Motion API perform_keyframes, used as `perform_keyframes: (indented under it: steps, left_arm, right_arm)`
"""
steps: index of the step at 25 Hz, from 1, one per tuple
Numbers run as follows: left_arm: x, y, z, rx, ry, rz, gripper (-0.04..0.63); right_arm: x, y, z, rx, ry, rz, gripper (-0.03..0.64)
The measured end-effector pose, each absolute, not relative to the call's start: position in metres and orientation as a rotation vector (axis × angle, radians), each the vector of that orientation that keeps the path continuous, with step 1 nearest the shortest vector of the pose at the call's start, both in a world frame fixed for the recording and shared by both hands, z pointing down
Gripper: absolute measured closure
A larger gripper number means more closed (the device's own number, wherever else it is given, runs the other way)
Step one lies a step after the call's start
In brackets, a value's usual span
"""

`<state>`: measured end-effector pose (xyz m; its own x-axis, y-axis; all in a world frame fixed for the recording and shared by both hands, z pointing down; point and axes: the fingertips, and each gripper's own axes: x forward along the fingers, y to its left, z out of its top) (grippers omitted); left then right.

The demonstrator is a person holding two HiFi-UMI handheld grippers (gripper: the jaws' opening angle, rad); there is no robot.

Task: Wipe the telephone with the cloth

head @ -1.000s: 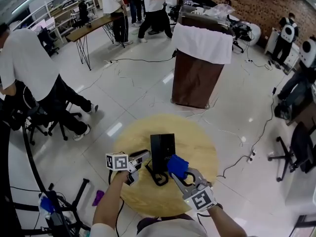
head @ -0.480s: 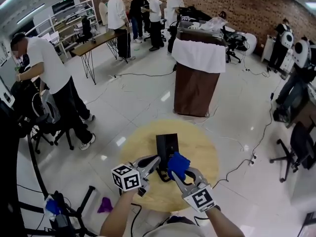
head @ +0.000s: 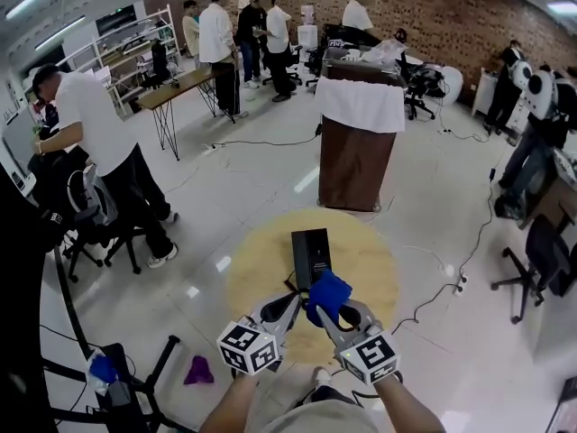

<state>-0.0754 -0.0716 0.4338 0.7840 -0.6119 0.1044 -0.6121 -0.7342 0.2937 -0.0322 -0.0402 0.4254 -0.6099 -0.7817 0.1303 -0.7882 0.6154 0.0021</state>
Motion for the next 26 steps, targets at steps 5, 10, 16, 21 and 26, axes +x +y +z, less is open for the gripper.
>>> perform_keyframes:
  steps: [5, 10, 16, 21, 26]
  left_arm:
    - [-0.086, -0.04, 0.43, 2.637, -1.018, -0.029, 0.594]
    - [-0.087, -0.009, 0.424, 2.646, -1.037, -0.042, 0.594]
    - [-0.097, 0.019, 0.427, 2.628, -1.057, -0.048, 0.594]
    - [-0.102, 0.036, 0.424, 2.625, -1.063, -0.064, 0.594]
    - [-0.103, 0.05, 0.417, 2.65, -1.074, -0.063, 0.594]
  right_arm:
    - [-0.035, -0.012, 0.428, 1.35, -2.71, 0.093, 0.555]
    - [-0.038, 0.013, 0.426, 1.368, -2.704, 0.111, 0.555]
    - [-0.044, 0.043, 0.427, 1.382, -2.687, 0.125, 0.555]
    - [-0.047, 0.059, 0.424, 1.393, -2.672, 0.126, 0.555]
    - [-0.049, 0.073, 0.419, 1.399, -2.674, 0.127, 0.555]
